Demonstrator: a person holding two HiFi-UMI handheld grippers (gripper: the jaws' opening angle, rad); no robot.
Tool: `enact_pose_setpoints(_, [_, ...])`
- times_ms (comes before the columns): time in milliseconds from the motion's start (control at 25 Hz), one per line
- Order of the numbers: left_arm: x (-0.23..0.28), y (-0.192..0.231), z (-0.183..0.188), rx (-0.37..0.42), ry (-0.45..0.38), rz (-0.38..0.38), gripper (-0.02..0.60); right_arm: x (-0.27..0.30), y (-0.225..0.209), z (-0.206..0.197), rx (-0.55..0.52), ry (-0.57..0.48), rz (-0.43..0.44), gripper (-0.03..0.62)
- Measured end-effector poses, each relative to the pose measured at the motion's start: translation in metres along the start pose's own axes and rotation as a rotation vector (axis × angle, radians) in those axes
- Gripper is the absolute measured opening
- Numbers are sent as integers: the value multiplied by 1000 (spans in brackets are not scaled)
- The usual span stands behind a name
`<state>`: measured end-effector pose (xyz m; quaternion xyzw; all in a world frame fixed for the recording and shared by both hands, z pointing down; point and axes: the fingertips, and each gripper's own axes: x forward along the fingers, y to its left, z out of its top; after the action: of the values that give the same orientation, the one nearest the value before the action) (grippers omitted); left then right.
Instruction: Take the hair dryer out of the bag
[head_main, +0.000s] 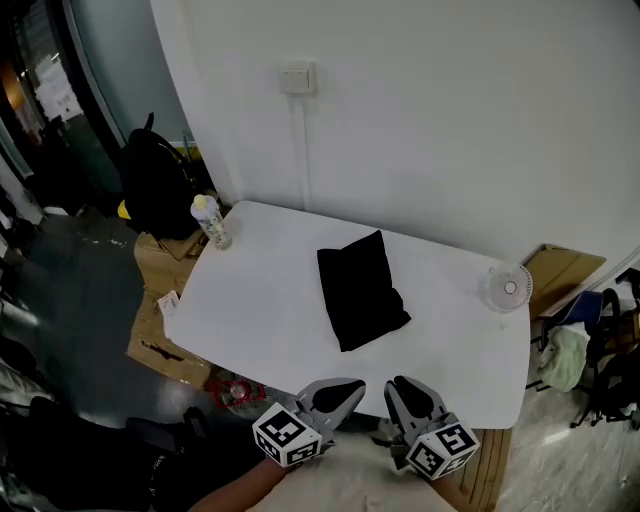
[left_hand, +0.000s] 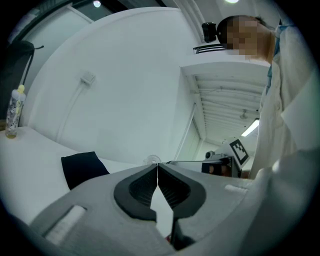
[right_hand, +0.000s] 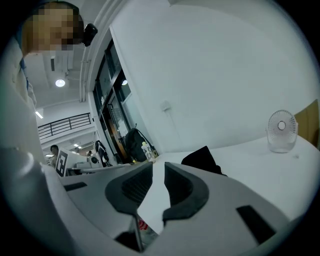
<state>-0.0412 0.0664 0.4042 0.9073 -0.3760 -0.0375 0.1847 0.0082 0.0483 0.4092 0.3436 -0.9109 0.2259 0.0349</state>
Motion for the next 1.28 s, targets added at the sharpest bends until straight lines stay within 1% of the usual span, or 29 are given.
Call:
enact_pose_setpoints(160, [3,25,-3,7,36,-42,11,19,-10,-1,6,-6,-61,67])
enact_pose_setpoints(320, [10,46,-9,10,62,-64,11,31,-17,-2,-17,-9,-95,71])
enact_pose_setpoints(480, [17,52,-22,17,95,-88,11,39,-24,-10,-48,-9,-96,71])
enact_pose_setpoints(760, [31,67,-37,26,151,-68,11,54,-41,-25,-48,27,-88,71])
enact_pose_setpoints(840, [35,70,-41,45,168,-67,11,59,-47,-26,-45,30,-84,72])
enact_pose_setpoints(1000, [50,79,-48,98,176,-64,14,67,-63,-30,-28,38,-89,75])
enact_pose_setpoints(1040, [54,83,-50,110,184,-53,22,69,-66,-31,-24,40,-90,77])
enact_pose_setpoints(1160, [69,97,-55,143,209,-17,111,73,-77,-34,-18,44,-97,81])
enact_pose_setpoints(1280, [82,108,-58,167,235,4,126,75,-88,-36,-14,48,-111,84])
